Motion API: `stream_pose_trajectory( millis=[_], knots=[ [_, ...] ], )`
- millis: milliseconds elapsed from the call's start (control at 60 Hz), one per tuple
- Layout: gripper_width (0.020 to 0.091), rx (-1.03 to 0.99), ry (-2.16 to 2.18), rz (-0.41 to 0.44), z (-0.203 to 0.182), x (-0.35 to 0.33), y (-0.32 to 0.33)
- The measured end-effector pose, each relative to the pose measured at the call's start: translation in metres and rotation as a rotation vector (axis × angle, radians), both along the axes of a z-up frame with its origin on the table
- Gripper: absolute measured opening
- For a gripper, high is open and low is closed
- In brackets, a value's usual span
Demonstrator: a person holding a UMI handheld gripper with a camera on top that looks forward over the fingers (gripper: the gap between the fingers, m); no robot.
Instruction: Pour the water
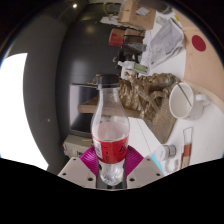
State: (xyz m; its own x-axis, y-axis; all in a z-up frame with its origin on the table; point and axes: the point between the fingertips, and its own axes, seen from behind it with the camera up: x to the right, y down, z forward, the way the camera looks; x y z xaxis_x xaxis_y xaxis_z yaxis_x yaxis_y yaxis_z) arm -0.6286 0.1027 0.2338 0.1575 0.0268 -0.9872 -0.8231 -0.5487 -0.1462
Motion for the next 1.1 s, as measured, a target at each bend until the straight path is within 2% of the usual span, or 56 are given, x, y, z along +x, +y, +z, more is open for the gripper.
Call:
stream_pose_trajectory(
  millis=[350,533,717,817,933,1017,1100],
  knots=[
    [0.0293,-0.305,0.726,-0.013,-0.002,0.004,0.034],
    [0.0293,-0.345,0.779,-0.030,-0.017,0.010,0.041],
    [0.0292,-0.365,0.723,0.003,-0.024,0.007,0.035],
    [0.0290,-0.282,0.551,0.036,-0.012,0.009,0.030],
    [0.0295,-0.082,0.307,0.067,0.026,0.023,0.031],
    [0.0294,0.078,0.094,0.058,0.061,0.044,0.036],
    [0.0294,0.242,-0.117,0.012,0.097,0.078,0.042]
  ],
)
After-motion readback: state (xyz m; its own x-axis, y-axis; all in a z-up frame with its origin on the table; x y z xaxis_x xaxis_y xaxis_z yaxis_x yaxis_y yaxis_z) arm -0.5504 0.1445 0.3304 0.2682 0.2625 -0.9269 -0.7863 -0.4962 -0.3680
